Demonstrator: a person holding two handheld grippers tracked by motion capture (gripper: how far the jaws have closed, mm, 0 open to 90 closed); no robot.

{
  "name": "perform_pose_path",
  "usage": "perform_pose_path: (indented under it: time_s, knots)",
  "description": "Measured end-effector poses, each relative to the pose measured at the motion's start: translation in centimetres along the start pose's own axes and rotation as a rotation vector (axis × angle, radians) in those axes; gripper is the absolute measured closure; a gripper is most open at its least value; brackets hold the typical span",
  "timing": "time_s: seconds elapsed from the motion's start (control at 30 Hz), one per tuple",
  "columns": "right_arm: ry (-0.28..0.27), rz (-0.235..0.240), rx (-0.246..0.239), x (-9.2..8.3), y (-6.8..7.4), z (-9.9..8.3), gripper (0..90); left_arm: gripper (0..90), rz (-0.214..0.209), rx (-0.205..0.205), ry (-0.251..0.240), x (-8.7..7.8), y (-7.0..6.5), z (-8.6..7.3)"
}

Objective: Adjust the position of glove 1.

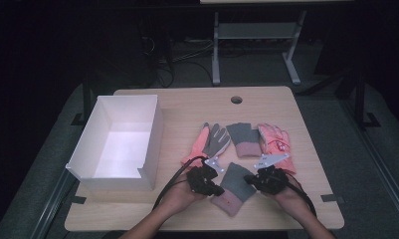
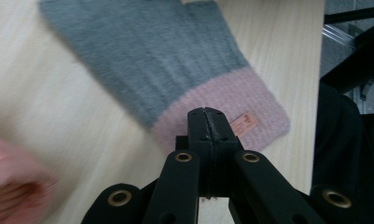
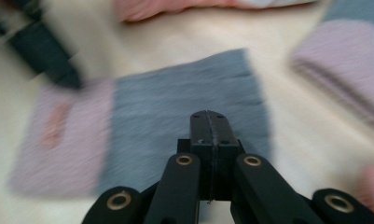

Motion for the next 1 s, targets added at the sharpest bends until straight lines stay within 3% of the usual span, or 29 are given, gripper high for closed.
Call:
perform_pose_path:
  time_s: [0.07, 0.13, 0.3, 0.43, 0.87, 1.0]
  knots:
    - [0.009, 0.009, -0.012, -0.1, 0.4, -0.2, 90.0, 89.8, 0.017, 0.003, -0.011, -0.3, 0.4, 0.0]
    - [0.017, 0.009, -0.019, -0.5, 2.0, -1.2, 90.0, 89.8, 0.025, -0.002, -0.007, -0.4, 0.7, -0.1]
    - [0.032, 0.024, -0.017, -0.7, 2.8, -1.9, 90.0, 89.8, 0.018, 0.011, 0.015, 0.4, 0.7, -0.3]
    - [0.061, 0.024, -0.022, -0.1, 2.3, -2.1, 90.0, 89.8, 0.01, 0.005, 0.008, 0.5, 0.4, -0.2]
    - [0.058, -0.02, -0.006, 0.8, 0.7, -1.0, 90.0, 89.8, -0.083, 0.005, 0.005, 1.8, -1.4, 0.2]
    - [0.058, -0.026, -0.007, 1.4, 0.2, -0.3, 90.0, 89.8, -0.095, 0.022, 0.007, 2.1, -1.9, 0.4]
Point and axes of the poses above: each handheld gripper's, and its own axes: x roughly forward along the jaws, z roughly out of its top, y roughly to its left, the point moved 5 cm from there along x, roughly forward along the jaws, and after that the axes turned 1 degree about -x, right-handed, at the moved point
